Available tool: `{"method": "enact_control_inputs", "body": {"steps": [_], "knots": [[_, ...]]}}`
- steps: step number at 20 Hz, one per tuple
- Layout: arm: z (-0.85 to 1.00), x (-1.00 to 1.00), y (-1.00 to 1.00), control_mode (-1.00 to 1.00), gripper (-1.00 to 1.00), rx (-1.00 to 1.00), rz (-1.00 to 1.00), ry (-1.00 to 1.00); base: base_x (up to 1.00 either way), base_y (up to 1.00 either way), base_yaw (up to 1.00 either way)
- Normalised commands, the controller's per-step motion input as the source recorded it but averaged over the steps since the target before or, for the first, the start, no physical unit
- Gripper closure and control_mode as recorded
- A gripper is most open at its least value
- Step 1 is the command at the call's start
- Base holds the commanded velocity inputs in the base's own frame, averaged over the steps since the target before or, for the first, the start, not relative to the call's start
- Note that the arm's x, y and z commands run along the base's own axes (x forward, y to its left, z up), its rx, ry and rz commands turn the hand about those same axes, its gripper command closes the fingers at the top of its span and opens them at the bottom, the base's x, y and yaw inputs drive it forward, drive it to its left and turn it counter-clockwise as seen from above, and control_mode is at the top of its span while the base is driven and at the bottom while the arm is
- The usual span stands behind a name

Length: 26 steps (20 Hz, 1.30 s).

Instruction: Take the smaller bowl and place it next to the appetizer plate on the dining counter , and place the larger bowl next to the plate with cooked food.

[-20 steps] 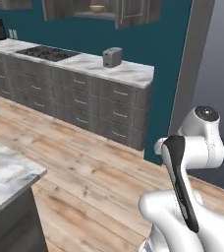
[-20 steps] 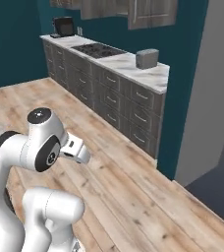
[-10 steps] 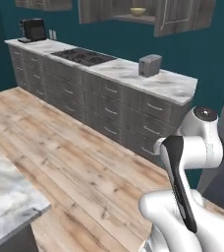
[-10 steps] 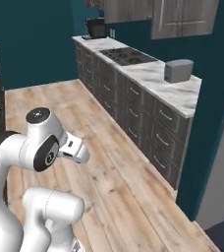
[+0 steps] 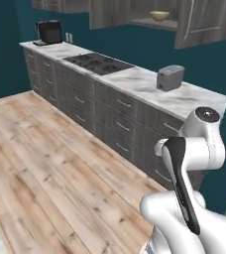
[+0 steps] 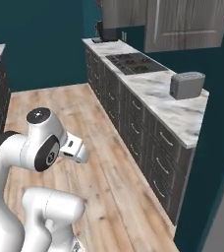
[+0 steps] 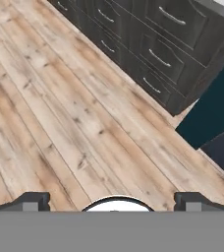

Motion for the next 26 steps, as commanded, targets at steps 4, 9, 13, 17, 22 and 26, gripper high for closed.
{"method": "enact_control_inputs", "body": {"steps": [4, 9, 13, 17, 22, 26], "knots": [[0.00, 0.00, 0.00, 1.00, -1.00, 0.00, 0.00, 0.00, 1.00, 0.00, 0.04], [0.00, 0.00, 0.00, 1.00, -1.00, 0.00, 0.00, 0.00, 1.00, 0.00, -0.07], [0.00, 0.00, 0.00, 1.00, -1.00, 0.00, 0.00, 0.00, 1.00, 0.00, -0.22], [0.00, 0.00, 0.00, 1.00, -1.00, 0.00, 0.00, 0.00, 1.00, 0.06, -0.38], [0.00, 0.00, 0.00, 1.00, -1.00, 0.00, 0.00, 0.00, 1.00, 0.43, -0.46], [0.00, 0.00, 0.00, 1.00, -1.00, 0.00, 0.00, 0.00, 1.00, 0.62, -0.56]]}}
